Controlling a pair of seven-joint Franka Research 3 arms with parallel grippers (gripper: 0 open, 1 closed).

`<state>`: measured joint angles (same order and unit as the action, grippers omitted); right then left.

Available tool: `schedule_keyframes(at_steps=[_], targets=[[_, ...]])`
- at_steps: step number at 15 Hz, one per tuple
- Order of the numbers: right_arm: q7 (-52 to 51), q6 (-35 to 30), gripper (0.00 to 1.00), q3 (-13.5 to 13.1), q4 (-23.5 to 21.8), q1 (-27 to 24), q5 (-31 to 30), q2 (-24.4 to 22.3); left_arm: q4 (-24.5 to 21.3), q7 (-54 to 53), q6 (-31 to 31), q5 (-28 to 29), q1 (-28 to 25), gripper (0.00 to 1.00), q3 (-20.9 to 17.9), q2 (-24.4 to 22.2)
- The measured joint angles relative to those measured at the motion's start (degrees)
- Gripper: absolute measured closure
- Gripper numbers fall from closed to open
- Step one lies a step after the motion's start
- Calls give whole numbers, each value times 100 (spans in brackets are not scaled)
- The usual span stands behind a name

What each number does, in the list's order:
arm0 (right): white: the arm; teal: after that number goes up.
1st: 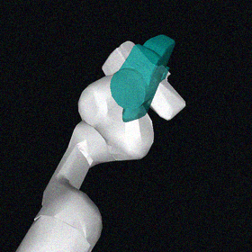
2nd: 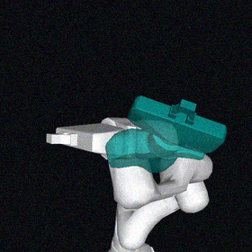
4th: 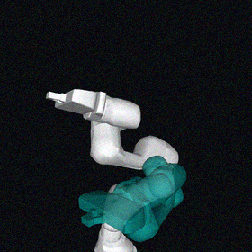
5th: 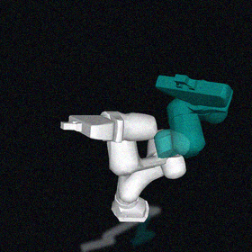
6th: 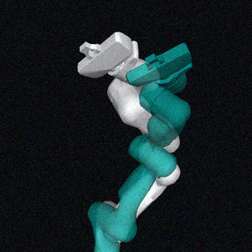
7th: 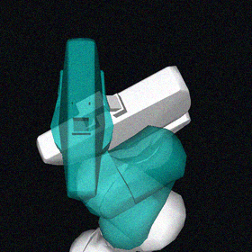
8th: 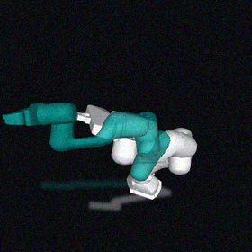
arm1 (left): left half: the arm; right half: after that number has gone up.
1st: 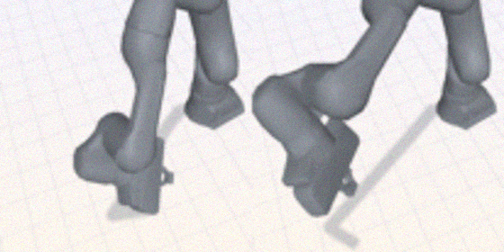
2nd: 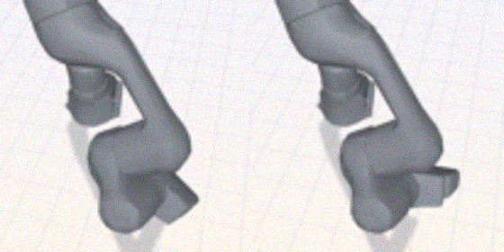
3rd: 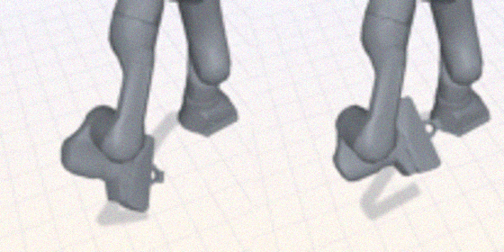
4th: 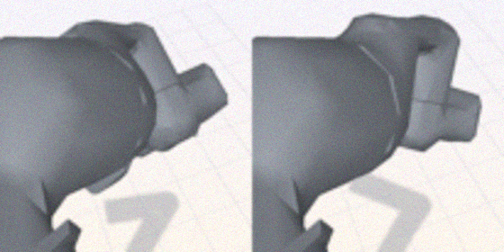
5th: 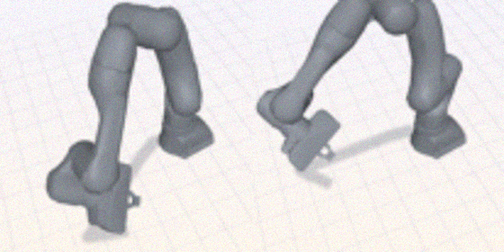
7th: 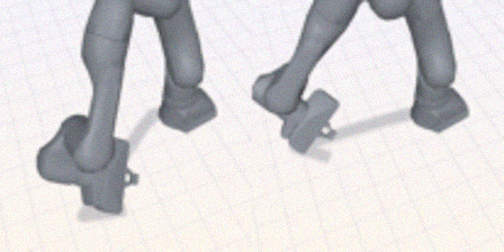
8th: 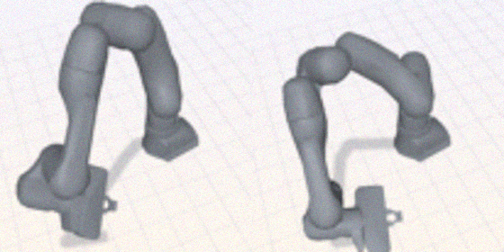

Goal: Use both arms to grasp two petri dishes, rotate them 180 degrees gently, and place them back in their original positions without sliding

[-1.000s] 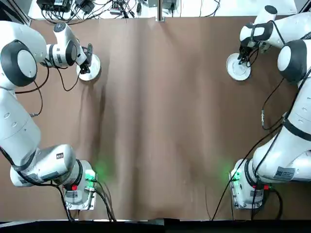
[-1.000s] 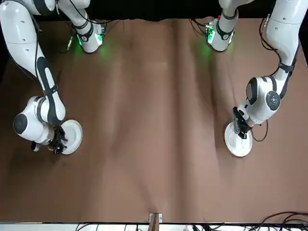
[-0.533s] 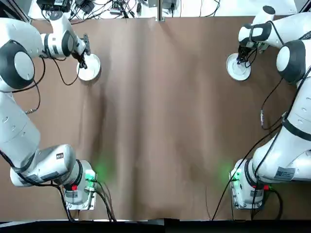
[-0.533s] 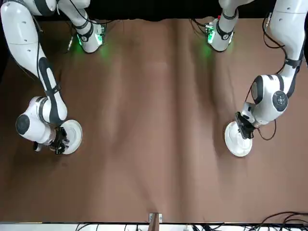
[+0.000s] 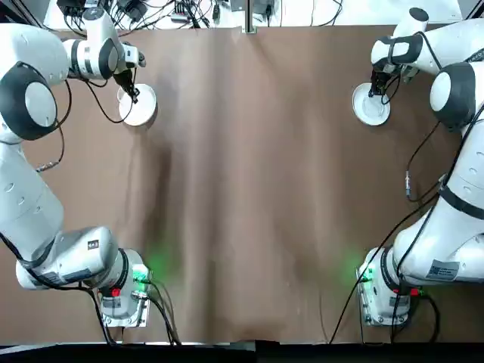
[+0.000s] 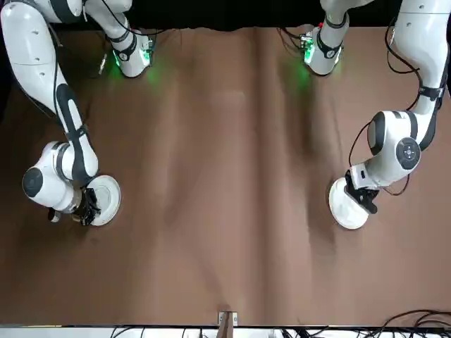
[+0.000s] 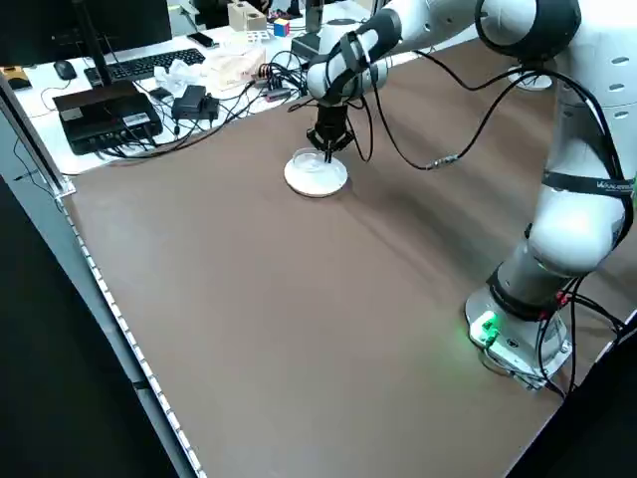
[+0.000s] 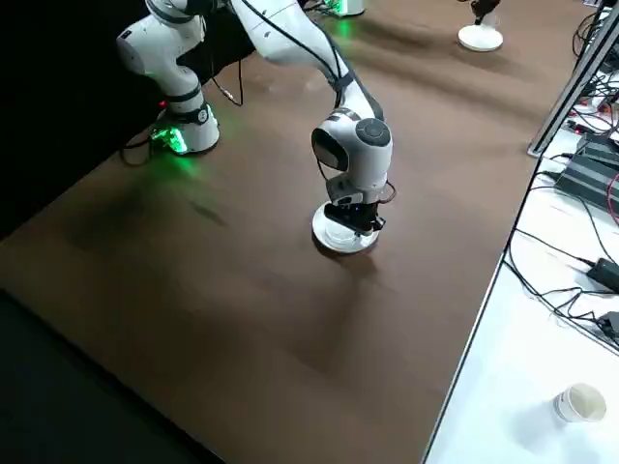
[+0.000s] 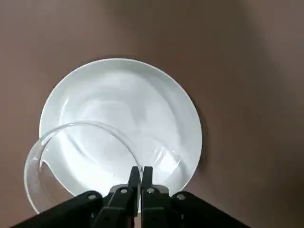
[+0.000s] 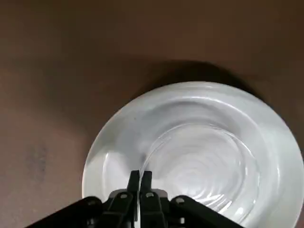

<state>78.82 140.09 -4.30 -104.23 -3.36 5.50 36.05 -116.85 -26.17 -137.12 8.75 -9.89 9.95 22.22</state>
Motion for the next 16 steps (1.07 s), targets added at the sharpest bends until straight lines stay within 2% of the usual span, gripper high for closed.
schedule_keyframes(at_steps=[4,7,10,11,12,16], targets=[[-35,-139,97,3,143,1,0,0,0,1782,2,42,121,96,67,1],[-265,-859,97,8,572,19,0,-11,78,3408,2,42,268,96,89,42],[-801,-1456,97,11,964,47,0,-122,294,4968,2,42,343,96,94,176],[-1239,-1654,97,6,1092,44,0,-287,518,5938,1,42,341,96,91,355],[-1239,-1654,97,6,1092,44,0,-287,518,5938,1,42,341,96,91,355],[-2207,-1858,97,19,1114,36,4,-484,1102,8020,-4,-16,205,96,45,811]])
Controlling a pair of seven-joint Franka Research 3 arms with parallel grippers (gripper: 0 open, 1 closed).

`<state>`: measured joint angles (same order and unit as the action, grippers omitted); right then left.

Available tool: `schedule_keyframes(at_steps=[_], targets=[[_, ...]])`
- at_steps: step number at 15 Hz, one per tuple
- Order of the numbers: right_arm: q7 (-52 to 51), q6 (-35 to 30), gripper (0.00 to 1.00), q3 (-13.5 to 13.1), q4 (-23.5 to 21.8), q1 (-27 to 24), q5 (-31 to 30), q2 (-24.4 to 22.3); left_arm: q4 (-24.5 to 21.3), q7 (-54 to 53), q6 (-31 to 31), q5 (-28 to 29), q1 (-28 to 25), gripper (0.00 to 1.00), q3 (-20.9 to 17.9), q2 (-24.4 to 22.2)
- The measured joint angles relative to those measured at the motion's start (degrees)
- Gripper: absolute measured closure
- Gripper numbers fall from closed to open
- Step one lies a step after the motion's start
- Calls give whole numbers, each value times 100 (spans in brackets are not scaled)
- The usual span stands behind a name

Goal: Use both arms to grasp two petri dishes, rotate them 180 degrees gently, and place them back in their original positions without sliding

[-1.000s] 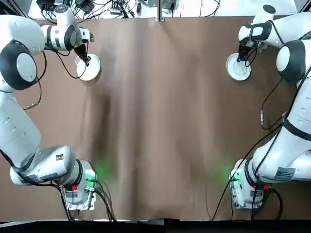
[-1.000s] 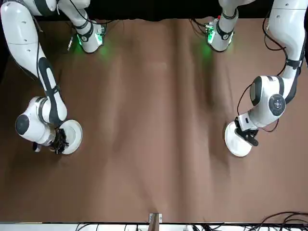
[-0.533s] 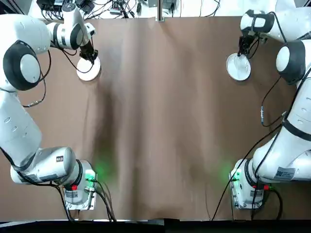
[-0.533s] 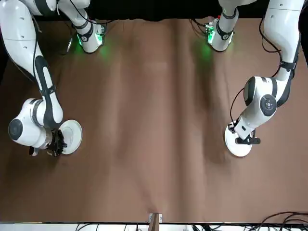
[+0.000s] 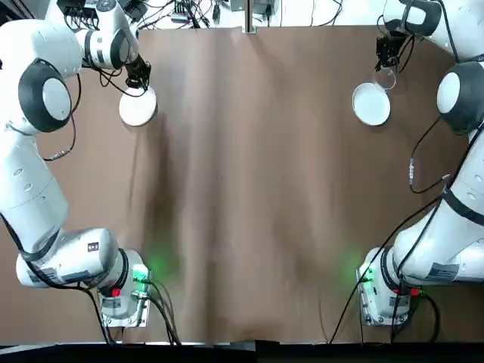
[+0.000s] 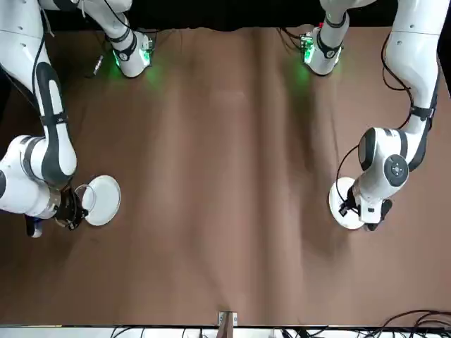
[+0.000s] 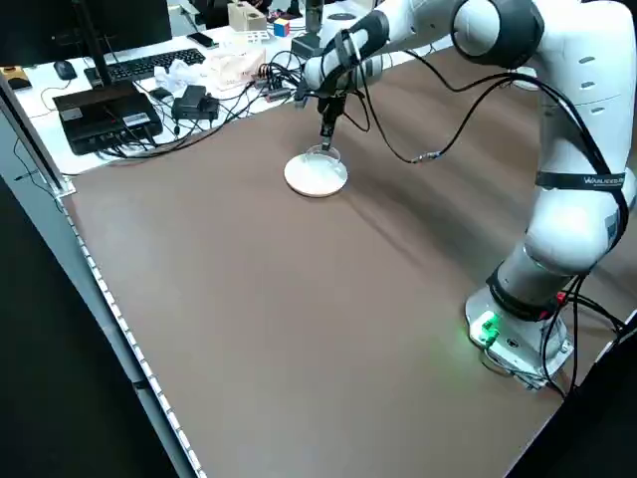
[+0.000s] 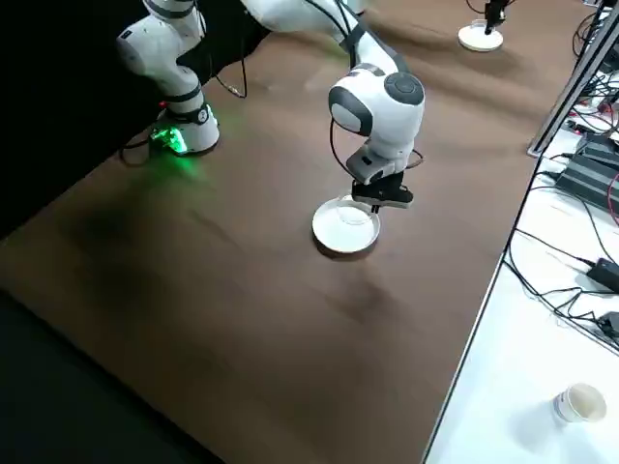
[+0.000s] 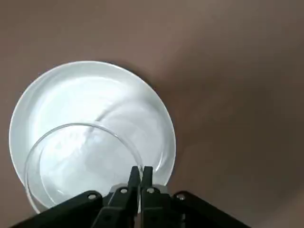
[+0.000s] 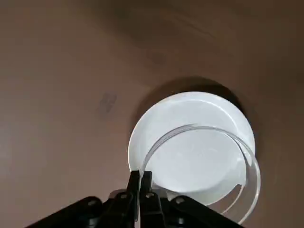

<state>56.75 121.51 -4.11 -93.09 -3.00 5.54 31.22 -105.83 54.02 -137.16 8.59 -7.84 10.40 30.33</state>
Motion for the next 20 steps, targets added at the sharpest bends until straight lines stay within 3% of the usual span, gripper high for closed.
schedule_keyframes(at_steps=[8,20], targets=[[-1339,-748,97,20,317,-65,0,-248,386,2222,-4,-68,-22,96,-45,498],[-3956,-1266,97,50,919,-83,-2,-256,391,2691,-11,-68,-9,96,-297,690]])
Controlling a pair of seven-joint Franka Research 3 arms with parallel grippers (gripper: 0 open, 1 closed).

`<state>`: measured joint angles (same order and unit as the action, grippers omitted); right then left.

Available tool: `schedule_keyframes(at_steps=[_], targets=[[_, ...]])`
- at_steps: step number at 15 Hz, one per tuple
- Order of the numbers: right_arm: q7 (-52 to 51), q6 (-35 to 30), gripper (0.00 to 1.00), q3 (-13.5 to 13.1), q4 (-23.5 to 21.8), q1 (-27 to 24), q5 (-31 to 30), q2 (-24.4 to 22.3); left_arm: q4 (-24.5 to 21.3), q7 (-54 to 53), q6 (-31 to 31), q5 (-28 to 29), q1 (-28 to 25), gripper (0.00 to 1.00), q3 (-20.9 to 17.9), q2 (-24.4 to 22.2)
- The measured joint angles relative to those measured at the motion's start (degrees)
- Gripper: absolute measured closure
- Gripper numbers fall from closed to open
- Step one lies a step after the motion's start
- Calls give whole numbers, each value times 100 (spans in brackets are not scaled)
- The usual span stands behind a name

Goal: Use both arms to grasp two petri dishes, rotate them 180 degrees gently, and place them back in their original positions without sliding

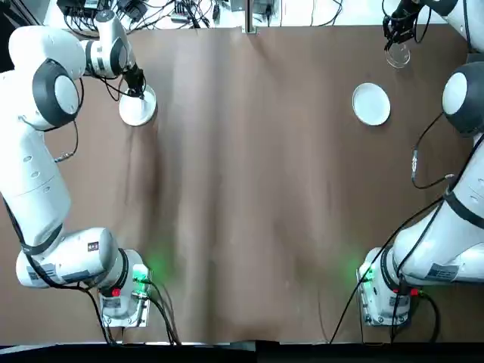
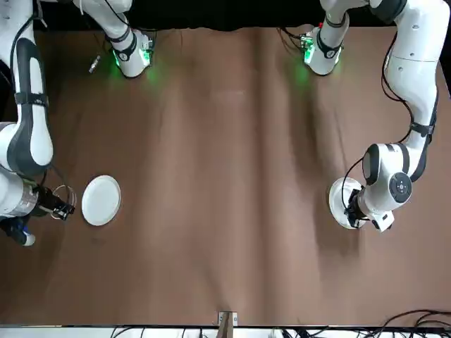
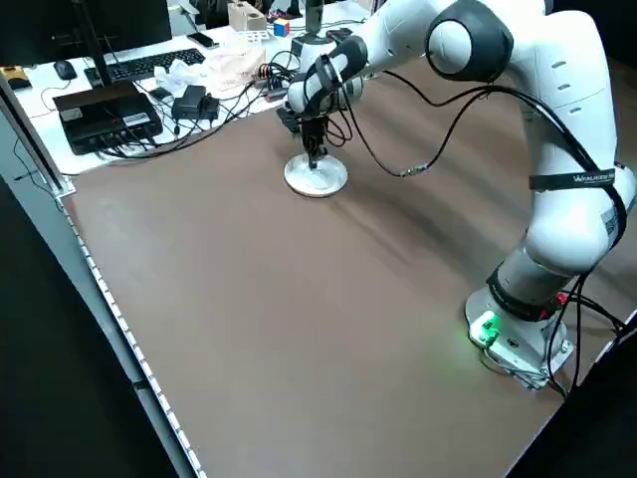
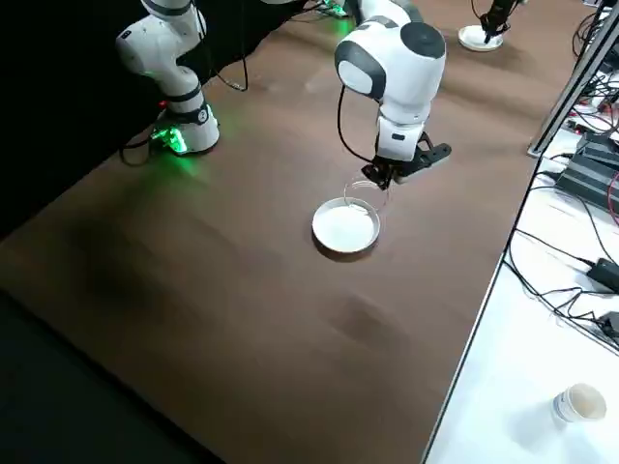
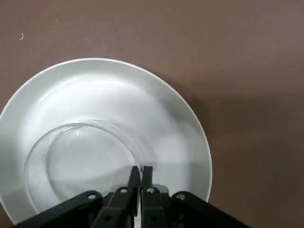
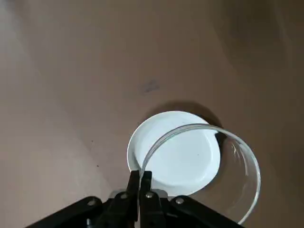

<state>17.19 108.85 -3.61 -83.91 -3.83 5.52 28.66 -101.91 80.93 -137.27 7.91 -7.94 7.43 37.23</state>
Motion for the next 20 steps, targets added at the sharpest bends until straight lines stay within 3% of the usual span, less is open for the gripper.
schedule_keyframes(at_steps=[2,3,8,12,13,20], targets=[[-509,-7,97,5,0,6,0,0,3,0,-18,5,12,93,-15,4],[-574,-11,97,10,0,18,0,0,6,0,-20,16,24,86,-24,4],[-663,-72,97,22,0,153,-8,1,16,-1,-22,65,50,40,-32,4],[-1291,-437,97,22,0,168,-8,2,67,-311,-24,533,80,4,-16,2],[-1539,-513,97,22,0,178,-9,3,92,-503,-23,561,94,0,-11,-10],[-3641,-851,97,21,-21,401,-72,22,144,-2471,542,591,154,0,158,-438]])
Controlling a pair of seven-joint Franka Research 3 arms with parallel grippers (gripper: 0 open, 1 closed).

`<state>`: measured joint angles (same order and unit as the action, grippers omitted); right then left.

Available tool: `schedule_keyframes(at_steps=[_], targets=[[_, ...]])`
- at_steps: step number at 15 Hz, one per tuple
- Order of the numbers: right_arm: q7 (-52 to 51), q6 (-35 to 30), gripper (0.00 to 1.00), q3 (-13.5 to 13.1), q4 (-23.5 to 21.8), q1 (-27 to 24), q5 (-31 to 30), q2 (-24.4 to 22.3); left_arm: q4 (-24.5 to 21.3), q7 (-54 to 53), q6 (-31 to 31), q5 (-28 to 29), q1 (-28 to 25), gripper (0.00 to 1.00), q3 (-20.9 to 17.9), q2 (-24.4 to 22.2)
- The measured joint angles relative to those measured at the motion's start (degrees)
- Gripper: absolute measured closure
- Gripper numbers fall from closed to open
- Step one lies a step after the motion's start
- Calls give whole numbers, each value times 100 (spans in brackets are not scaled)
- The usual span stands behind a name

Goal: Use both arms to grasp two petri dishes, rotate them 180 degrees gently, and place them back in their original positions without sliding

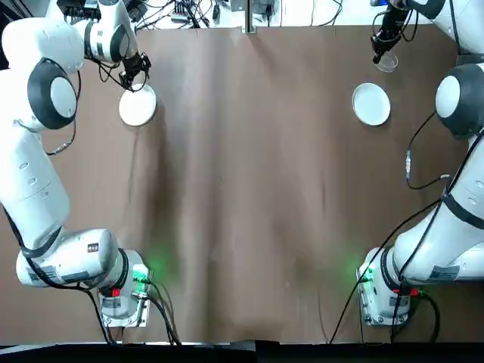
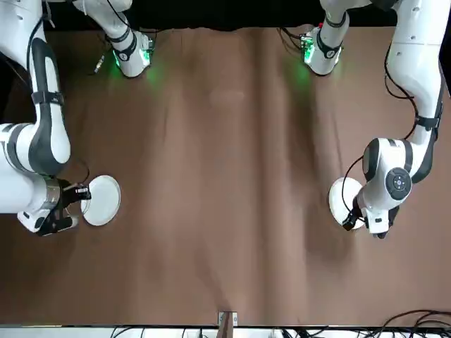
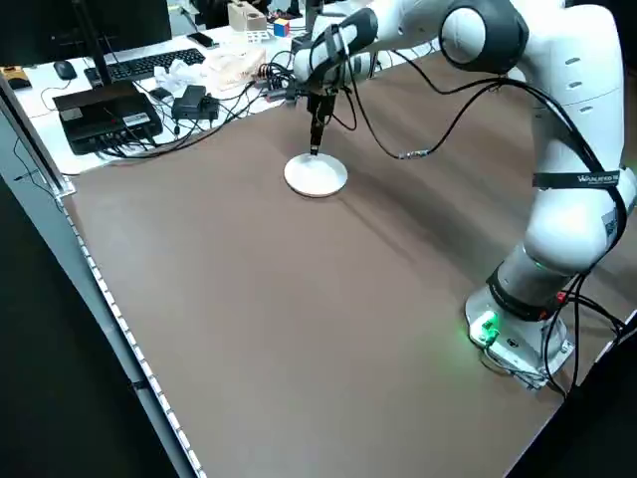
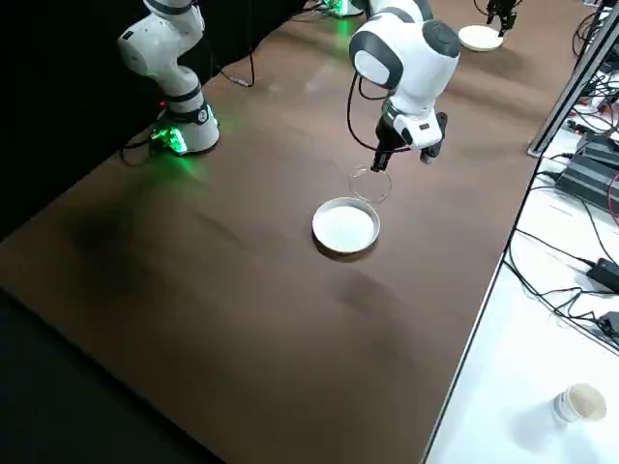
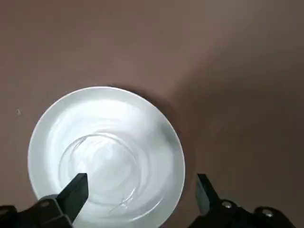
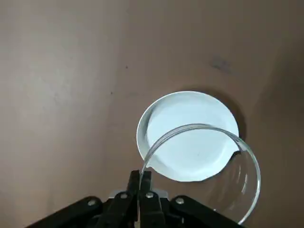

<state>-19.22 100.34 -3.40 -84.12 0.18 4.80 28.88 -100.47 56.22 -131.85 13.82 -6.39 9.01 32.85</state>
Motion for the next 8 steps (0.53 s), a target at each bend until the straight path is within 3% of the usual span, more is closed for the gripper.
schedule_keyframes(at_steps=[8], targets=[[-2794,80,97,-25,-415,-29,-279,18,-50,-2201,984,2,-14,0,521,-1141]])
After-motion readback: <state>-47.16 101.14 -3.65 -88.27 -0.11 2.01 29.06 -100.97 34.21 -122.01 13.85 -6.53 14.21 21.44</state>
